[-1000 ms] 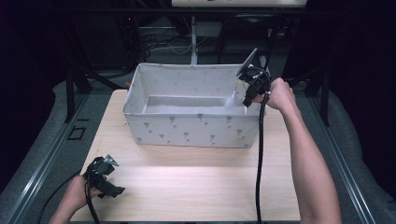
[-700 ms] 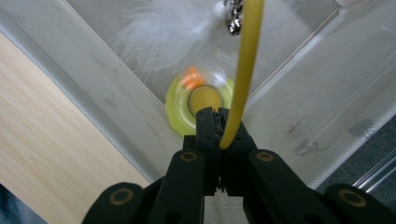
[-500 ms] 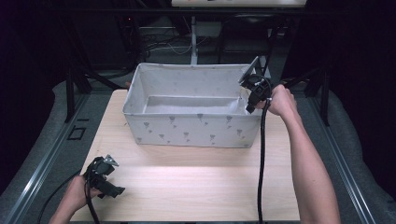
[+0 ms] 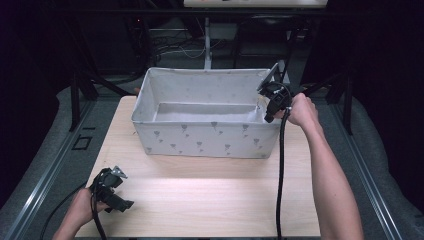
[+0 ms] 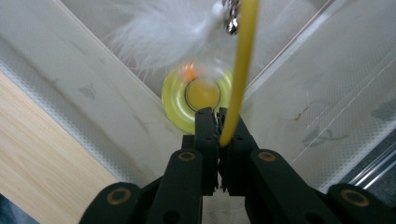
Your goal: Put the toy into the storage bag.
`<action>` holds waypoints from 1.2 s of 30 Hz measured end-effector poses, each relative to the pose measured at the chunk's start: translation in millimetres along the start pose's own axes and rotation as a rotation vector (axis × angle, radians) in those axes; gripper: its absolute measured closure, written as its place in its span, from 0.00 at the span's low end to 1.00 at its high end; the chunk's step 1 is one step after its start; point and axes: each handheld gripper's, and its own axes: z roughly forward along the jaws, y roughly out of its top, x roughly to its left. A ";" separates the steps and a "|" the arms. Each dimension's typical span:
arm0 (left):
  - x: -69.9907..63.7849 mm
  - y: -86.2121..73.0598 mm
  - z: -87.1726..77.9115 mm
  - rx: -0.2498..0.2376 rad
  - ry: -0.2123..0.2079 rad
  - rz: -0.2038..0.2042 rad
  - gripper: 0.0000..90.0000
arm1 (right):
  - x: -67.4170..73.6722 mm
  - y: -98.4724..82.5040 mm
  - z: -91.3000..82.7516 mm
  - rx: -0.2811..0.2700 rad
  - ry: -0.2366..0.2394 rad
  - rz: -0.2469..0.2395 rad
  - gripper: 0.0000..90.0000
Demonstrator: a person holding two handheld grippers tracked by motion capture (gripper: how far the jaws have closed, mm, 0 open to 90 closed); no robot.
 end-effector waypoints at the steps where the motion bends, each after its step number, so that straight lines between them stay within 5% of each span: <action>1: 0.1 0.0 0.0 0.000 -0.001 0.000 0.00 | 0.0 0.0 0.0 0.000 0.000 0.000 0.95; 11: -0.2 0.2 -0.2 -0.001 0.000 0.000 0.00 | 0.7 -1.7 -18.3 -0.041 -0.015 0.017 0.67; 19: -0.5 0.6 0.0 0.001 0.000 0.003 0.00 | 7.1 -6.6 -48.5 -0.150 -0.015 0.033 0.36; 20: -0.5 0.6 0.0 0.001 -0.001 0.004 0.00 | 11.3 -8.1 -56.1 -0.185 -0.016 0.037 0.25; 24: -0.7 0.6 0.1 0.002 -0.001 0.003 0.00 | 21.2 -11.1 -69.3 -0.215 -0.013 0.021 0.16; 36: -0.8 0.4 -0.1 0.000 0.001 0.002 0.00 | 67.9 -29.0 -80.9 -0.295 -0.002 -0.077 0.00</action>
